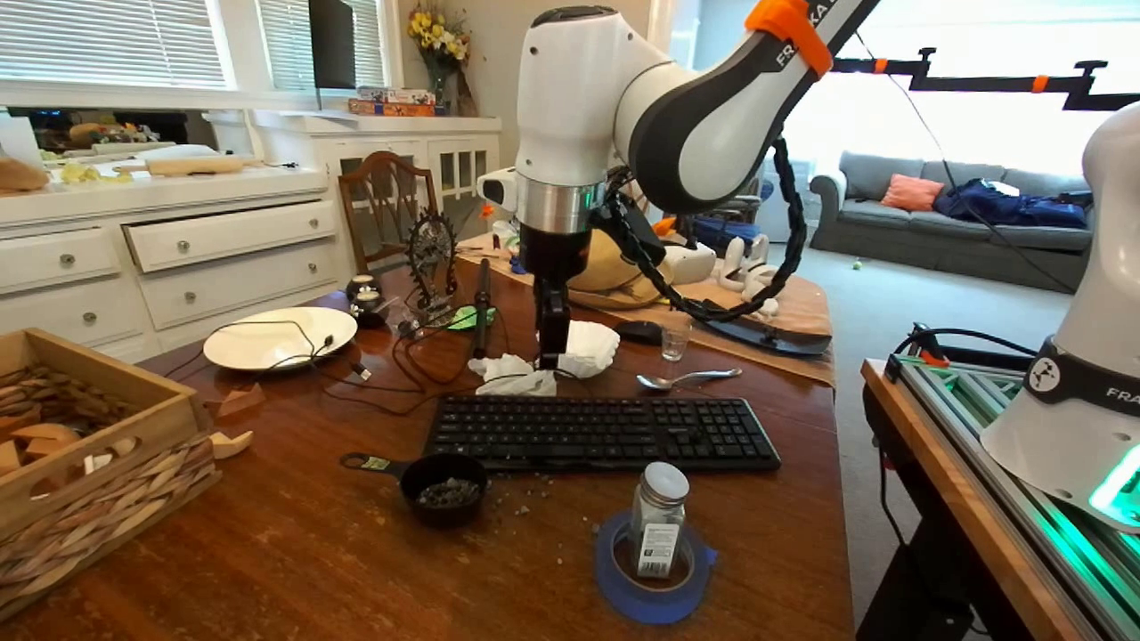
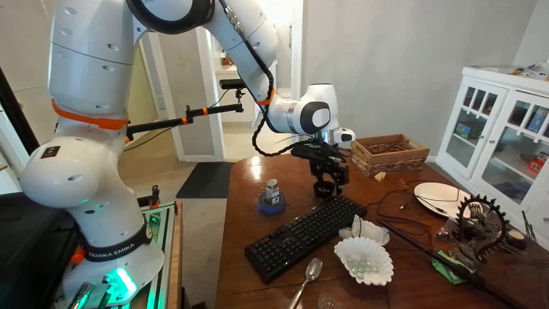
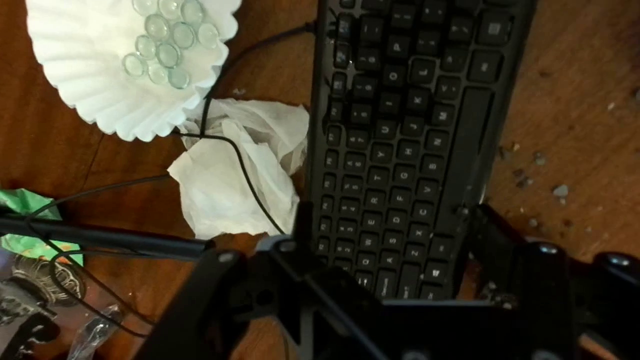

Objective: Pick up the small glass cup and pour its contents into the small black pot

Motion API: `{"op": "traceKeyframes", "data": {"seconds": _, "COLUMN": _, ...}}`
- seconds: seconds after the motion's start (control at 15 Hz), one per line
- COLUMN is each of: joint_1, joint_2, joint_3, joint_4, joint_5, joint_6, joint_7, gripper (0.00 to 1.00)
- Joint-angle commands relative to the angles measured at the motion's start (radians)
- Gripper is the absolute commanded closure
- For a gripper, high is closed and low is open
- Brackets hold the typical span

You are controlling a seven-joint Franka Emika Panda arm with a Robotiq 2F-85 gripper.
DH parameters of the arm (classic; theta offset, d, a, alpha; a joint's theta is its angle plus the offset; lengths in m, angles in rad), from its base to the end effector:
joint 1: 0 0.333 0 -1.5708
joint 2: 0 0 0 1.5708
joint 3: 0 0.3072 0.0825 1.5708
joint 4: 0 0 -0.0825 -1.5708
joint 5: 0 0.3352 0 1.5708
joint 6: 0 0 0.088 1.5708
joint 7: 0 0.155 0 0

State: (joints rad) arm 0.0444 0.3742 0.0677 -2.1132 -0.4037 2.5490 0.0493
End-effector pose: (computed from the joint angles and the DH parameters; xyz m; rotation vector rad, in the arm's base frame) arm 0.5539 0.0571 0.2247 2.8800 0.5632 0.1201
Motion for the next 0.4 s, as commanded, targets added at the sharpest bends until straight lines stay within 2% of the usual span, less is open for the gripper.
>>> {"op": "traceKeyframes", "data": {"seconds": 0.0, "joint_1": 0.046, "joint_2": 0.012, "joint_3": -0.036, "joint_4": 0.026, "joint_5": 0.087, "joint_6": 0.051, "joint_7": 0.124, "gripper": 0.1}}
{"op": "traceKeyframes", "data": {"seconds": 0.07, "joint_1": 0.059, "joint_2": 0.016, "joint_3": -0.047, "joint_4": 0.028, "joint_5": 0.094, "joint_6": 0.079, "joint_7": 0.167, "gripper": 0.04}}
{"op": "traceKeyframes", "data": {"seconds": 0.13, "joint_1": 0.051, "joint_2": 0.0, "joint_3": -0.046, "joint_4": 0.02, "joint_5": 0.077, "joint_6": 0.04, "joint_7": 0.084, "gripper": 0.15}}
{"op": "traceKeyframes", "data": {"seconds": 0.27, "joint_1": 0.065, "joint_2": 0.001, "joint_3": -0.054, "joint_4": 0.022, "joint_5": 0.087, "joint_6": 0.06, "joint_7": 0.127, "gripper": 0.04}}
{"op": "traceKeyframes", "data": {"seconds": 0.33, "joint_1": 0.067, "joint_2": 0.001, "joint_3": -0.056, "joint_4": 0.022, "joint_5": 0.088, "joint_6": 0.06, "joint_7": 0.134, "gripper": 0.04}}
